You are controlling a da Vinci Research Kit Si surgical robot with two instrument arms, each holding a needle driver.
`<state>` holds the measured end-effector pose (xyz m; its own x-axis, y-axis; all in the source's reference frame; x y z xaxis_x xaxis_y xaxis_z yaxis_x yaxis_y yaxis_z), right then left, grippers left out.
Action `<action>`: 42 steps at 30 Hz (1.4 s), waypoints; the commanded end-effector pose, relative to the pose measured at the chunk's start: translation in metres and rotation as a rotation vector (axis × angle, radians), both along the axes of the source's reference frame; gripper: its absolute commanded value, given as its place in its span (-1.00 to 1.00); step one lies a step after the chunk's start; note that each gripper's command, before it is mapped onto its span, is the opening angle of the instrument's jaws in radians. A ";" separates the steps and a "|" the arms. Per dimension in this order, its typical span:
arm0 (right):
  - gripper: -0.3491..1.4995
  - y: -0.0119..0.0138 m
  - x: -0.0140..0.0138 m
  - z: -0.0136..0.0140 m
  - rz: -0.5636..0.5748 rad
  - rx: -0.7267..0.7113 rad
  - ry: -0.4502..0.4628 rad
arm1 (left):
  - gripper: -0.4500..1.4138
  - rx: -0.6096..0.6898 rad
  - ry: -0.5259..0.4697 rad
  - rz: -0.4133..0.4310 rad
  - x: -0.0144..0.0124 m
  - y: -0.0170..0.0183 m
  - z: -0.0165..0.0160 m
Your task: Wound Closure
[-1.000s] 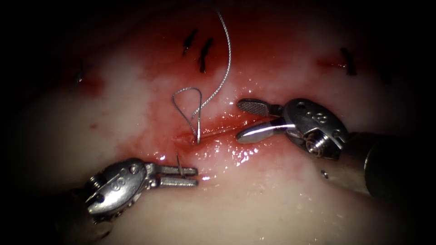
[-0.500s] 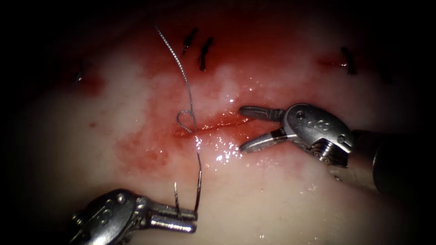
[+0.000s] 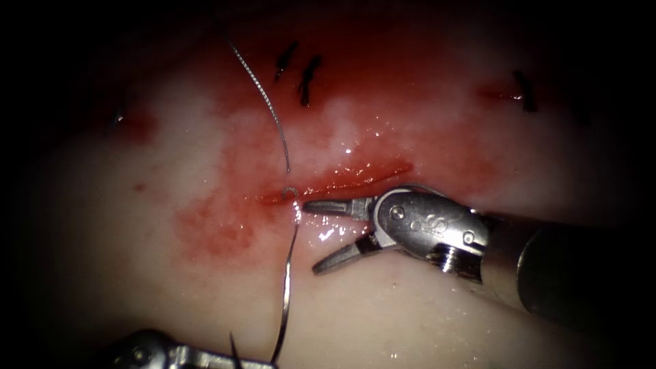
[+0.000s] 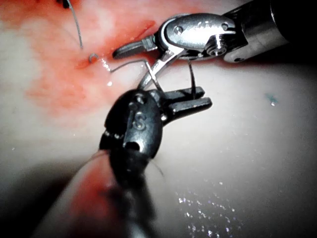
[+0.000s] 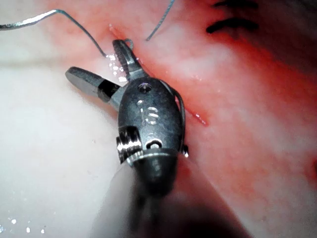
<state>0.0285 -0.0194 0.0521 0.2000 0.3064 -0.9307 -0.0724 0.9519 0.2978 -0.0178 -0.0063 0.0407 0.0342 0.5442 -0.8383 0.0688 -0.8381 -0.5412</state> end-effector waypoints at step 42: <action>0.23 -0.0013 0.0015 0.0028 -0.030 0.010 -0.175 | -1.00 -0.206 0.097 -0.127 0.0036 -0.0009 -0.0122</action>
<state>0.0292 -0.0204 0.0542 0.3674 0.3073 -0.8778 -0.0995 0.9514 0.2915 -0.0136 -0.0070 0.0278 0.0038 0.3570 -0.9341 -0.0900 -0.9302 -0.3559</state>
